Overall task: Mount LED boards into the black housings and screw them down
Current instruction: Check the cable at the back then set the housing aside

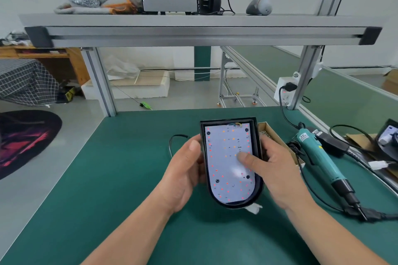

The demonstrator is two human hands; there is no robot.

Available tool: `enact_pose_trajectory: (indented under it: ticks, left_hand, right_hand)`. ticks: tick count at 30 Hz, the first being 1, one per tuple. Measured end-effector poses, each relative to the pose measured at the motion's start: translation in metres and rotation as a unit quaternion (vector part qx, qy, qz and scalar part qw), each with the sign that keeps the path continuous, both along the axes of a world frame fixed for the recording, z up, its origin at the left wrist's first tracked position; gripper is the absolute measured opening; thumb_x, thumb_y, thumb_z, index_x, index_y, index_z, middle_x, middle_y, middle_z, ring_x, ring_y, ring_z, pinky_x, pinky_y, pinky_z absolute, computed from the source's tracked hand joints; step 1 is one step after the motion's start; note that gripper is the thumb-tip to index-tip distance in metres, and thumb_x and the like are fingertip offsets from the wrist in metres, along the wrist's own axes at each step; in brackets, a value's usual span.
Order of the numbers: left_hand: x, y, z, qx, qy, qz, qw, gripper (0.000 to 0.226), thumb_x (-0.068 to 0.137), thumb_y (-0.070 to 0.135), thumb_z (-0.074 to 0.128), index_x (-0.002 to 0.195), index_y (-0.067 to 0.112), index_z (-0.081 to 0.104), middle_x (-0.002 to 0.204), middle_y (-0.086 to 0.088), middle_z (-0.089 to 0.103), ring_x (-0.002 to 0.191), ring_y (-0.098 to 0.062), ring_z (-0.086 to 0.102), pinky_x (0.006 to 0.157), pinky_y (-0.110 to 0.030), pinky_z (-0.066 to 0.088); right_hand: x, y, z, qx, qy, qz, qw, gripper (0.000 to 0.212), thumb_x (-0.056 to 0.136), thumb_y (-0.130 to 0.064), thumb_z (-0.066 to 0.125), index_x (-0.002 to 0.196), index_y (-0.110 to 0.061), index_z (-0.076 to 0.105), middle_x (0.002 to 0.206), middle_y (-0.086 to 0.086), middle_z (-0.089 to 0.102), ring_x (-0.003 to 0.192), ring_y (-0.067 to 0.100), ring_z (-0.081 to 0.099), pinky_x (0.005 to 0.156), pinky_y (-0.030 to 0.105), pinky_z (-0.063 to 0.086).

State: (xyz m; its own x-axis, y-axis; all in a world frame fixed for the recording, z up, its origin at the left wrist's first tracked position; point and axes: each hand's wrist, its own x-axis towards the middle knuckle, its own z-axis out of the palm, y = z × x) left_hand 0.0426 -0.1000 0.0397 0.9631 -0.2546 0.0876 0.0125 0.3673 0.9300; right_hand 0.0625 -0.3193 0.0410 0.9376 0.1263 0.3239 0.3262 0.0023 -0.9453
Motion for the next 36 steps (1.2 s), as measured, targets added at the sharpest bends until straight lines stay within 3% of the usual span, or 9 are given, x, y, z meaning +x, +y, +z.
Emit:
enact_pose_trajectory:
  ticks: [3, 5, 8, 12, 16, 18, 22, 29, 36]
  left_hand:
    - [0.002, -0.002, -0.005, 0.037, -0.022, 0.024, 0.999, 0.055, 0.092, 0.036, 0.076, 0.141, 0.016, 0.060, 0.139, -0.012, 0.070, 0.128, -0.036, 0.067, 0.107, -0.053, 0.055]
    - [0.004, -0.002, -0.009, 0.066, -0.042, 0.046, 0.996, 0.042, 0.095, 0.019, 0.072, 0.135, 0.015, 0.063, 0.132, -0.011, 0.073, 0.123, -0.033, 0.070, 0.102, -0.046, 0.058]
    - [0.005, -0.003, -0.012, 0.065, -0.033, 0.050, 0.996, 0.038, 0.093, 0.010, 0.068, 0.131, 0.014, 0.065, 0.127, -0.010, 0.076, 0.117, -0.031, 0.073, 0.091, -0.032, 0.060]
    - [0.005, -0.006, -0.015, 0.080, -0.022, 0.050, 0.995, 0.033, 0.093, 0.006, 0.064, 0.122, 0.021, 0.071, 0.124, -0.009, 0.077, 0.114, -0.030, 0.075, 0.088, -0.030, 0.060]
    - [0.005, -0.006, -0.017, 0.083, -0.015, 0.032, 0.996, 0.035, 0.095, 0.005, 0.061, 0.120, 0.026, 0.074, 0.126, -0.009, 0.077, 0.116, -0.029, 0.074, 0.090, -0.030, 0.060]
    - [0.006, -0.007, -0.019, 0.078, -0.011, 0.017, 0.997, 0.036, 0.096, 0.004, 0.060, 0.122, 0.024, 0.074, 0.129, -0.010, 0.076, 0.119, -0.030, 0.073, 0.092, -0.031, 0.060]
    - [0.008, -0.007, -0.024, 0.074, 0.010, 0.004, 0.997, 0.035, 0.096, 0.006, 0.061, 0.124, 0.023, 0.074, 0.131, -0.011, 0.074, 0.121, -0.033, 0.072, 0.095, -0.039, 0.059]
    - [0.008, -0.008, -0.023, 0.100, -0.008, 0.011, 0.995, 0.038, 0.095, 0.006, 0.060, 0.125, 0.026, 0.072, 0.130, -0.009, 0.075, 0.121, -0.032, 0.072, 0.101, -0.046, 0.058]
    - [0.004, -0.013, -0.020, 0.113, -0.024, 0.044, 0.992, 0.039, 0.094, 0.004, 0.059, 0.118, 0.030, 0.075, 0.124, -0.006, 0.078, 0.115, -0.028, 0.075, 0.091, -0.031, 0.061]
  right_hand:
    - [-0.001, 0.005, -0.004, -0.028, 0.015, -0.014, 0.999, 0.023, 0.086, -0.026, 0.076, 0.107, -0.033, 0.075, 0.104, -0.006, 0.080, 0.092, 0.012, 0.075, 0.078, 0.025, 0.057]
    - [-0.001, 0.009, -0.006, -0.039, 0.015, -0.026, 0.999, 0.010, 0.088, -0.030, 0.072, 0.096, -0.034, 0.074, 0.090, -0.012, 0.076, 0.079, 0.007, 0.068, 0.069, 0.017, 0.051]
    - [0.000, 0.013, -0.008, -0.045, 0.028, -0.044, 0.998, 0.004, 0.088, -0.034, 0.070, 0.089, -0.031, 0.072, 0.080, -0.013, 0.071, 0.072, 0.009, 0.063, 0.064, 0.020, 0.049]
    - [0.001, 0.013, -0.009, -0.058, 0.057, -0.052, 0.995, 0.017, 0.085, -0.034, 0.070, 0.101, -0.029, 0.073, 0.095, 0.001, 0.077, 0.090, 0.029, 0.072, 0.081, 0.046, 0.058]
    - [0.001, 0.011, -0.010, -0.066, 0.071, -0.052, 0.994, 0.018, 0.083, -0.032, 0.069, 0.100, -0.025, 0.073, 0.096, 0.004, 0.077, 0.096, 0.035, 0.071, 0.087, 0.054, 0.057]
    - [0.002, 0.011, -0.009, -0.074, 0.083, -0.056, 0.992, 0.021, 0.081, -0.032, 0.069, 0.100, -0.022, 0.073, 0.095, 0.003, 0.077, 0.093, 0.033, 0.071, 0.087, 0.053, 0.057]
    - [0.002, 0.012, -0.007, -0.096, 0.091, -0.060, 0.989, 0.017, 0.079, -0.030, 0.065, 0.092, -0.025, 0.073, 0.081, -0.007, 0.074, 0.072, 0.011, 0.063, 0.071, 0.037, 0.052]
    - [0.003, 0.012, -0.009, -0.112, 0.091, -0.100, 0.984, 0.025, 0.089, -0.039, 0.070, 0.086, -0.015, 0.067, 0.077, -0.005, 0.061, 0.071, 0.013, 0.052, 0.068, 0.038, 0.044]
    - [0.009, 0.008, -0.009, -0.151, 0.102, -0.093, 0.979, 0.024, 0.098, -0.029, 0.072, 0.092, -0.007, 0.064, 0.082, 0.006, 0.062, 0.075, 0.017, 0.055, 0.071, 0.039, 0.046]
